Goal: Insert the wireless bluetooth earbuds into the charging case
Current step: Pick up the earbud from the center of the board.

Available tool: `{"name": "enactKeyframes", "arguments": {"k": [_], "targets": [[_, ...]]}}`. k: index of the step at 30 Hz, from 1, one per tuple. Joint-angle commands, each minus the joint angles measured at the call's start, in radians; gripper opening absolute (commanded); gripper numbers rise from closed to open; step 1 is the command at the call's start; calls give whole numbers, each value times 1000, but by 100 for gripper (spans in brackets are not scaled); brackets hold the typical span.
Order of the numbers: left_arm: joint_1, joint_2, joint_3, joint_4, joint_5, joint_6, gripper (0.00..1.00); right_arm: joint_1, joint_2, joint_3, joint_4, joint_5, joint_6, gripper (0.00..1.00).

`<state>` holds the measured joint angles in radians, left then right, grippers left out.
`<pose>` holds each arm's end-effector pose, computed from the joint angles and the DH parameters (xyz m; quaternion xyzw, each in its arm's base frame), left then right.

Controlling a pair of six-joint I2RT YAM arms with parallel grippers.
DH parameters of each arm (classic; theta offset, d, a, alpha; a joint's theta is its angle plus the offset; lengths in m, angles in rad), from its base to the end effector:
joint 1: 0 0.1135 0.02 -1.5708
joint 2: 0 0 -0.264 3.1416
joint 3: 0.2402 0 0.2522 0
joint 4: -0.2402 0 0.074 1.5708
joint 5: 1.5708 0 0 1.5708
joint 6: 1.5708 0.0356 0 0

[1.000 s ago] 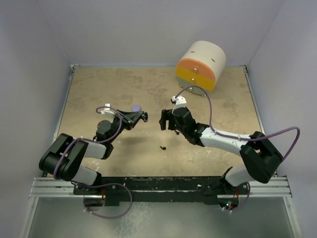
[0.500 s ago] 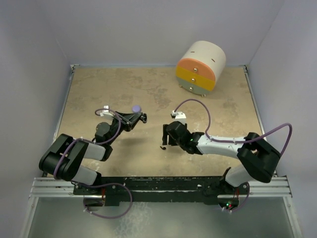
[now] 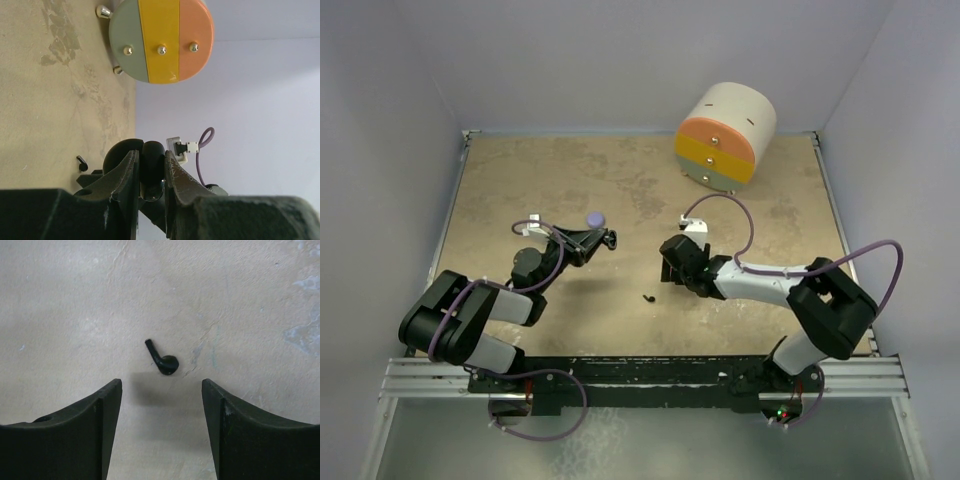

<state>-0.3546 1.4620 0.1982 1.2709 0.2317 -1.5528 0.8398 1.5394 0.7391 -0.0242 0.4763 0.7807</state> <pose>0.2140 -0.0879 0.1613 -0.3269 0.6242 -0.6220 0.3415 0.2105 0.2103 0.1658 0.0592 0.9070 0.1052 0.4033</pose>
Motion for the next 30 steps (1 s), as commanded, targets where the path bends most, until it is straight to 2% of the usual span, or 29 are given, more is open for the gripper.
{"name": "enactKeyframes", "arguments": {"k": [1, 5, 19, 30], "targets": [[3, -20, 1, 82, 13, -3, 0, -23, 10, 45, -12, 38, -34, 65], [3, -8, 3, 95, 18, -7, 0, -30, 35, 53, -8, 41, -56, 57], [4, 34, 1, 154, 23, -26, 0, -40, 91, 71, 15, 32, -102, 46], [5, 13, 1, 135, 22, -23, 0, -54, 99, 72, 25, 17, -119, 42]]}}
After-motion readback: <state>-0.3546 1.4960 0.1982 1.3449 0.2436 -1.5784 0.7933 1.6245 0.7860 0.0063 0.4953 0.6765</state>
